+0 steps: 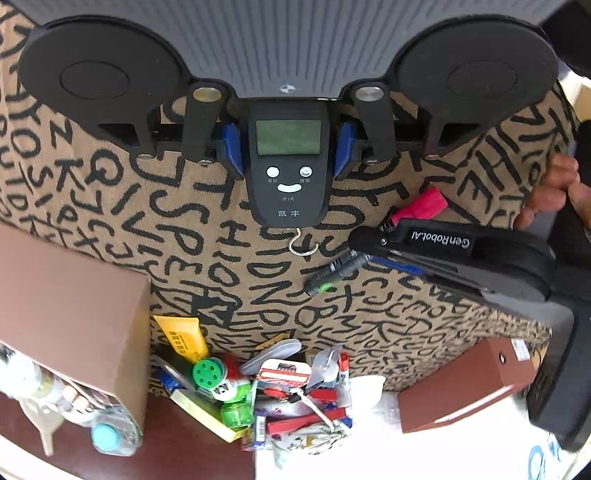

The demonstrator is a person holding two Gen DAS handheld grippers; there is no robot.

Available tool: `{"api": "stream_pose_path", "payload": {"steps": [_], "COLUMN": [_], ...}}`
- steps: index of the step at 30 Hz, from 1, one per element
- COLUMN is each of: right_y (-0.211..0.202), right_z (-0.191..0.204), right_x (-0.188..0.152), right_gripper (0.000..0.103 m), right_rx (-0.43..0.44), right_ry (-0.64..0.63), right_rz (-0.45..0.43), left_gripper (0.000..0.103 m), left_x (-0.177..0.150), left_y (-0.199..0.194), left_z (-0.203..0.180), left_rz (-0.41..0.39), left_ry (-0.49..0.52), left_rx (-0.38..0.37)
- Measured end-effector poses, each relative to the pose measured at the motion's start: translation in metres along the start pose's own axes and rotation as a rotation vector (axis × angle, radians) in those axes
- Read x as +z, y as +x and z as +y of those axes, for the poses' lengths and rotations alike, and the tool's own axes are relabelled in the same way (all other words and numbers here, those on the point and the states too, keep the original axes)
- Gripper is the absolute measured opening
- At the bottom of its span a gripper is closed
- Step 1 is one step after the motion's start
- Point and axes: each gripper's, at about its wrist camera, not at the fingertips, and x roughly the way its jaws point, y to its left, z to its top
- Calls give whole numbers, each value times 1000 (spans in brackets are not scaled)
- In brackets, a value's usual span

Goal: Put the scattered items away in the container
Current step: 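Carry the marker with the left gripper while the right gripper carries the key fob to the box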

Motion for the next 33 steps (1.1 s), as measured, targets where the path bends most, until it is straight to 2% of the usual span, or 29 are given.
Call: {"api": "stream_pose_path", "payload": {"steps": [6,11,16,22,25,30,33], "right_y": [-21,-45,-72,-100,-110,-124,-124], "right_z": [-10,-20,-39,-72,-90,-128,-151], "right_x": [-1,7,20,43,58,88,107], "right_gripper": [55,55,55,55,55,55,55], "right_rx": [6,-11,-40,-97,-138,-195,-229], "right_ry": [58,80,100,121,127,148,160], "right_rz": [-51,-125,-207,-297,-345,-417,-449], "left_gripper": [12,12,12,13,13,13,13], "left_x": [3,22,54,96,119,164,190], "left_y": [-16,-36,-49,-58,-54,-41,-30], "left_z": [-8,-26,-50,-90,-108,-126,-139], "left_rz": [-38,-98,-159,-229,-240,-249,-261], "left_ry": [-34,-26,-47,-8,8,-30,-34], "left_rx": [-69,-122,-179,-215,-216,-238,-221]}}
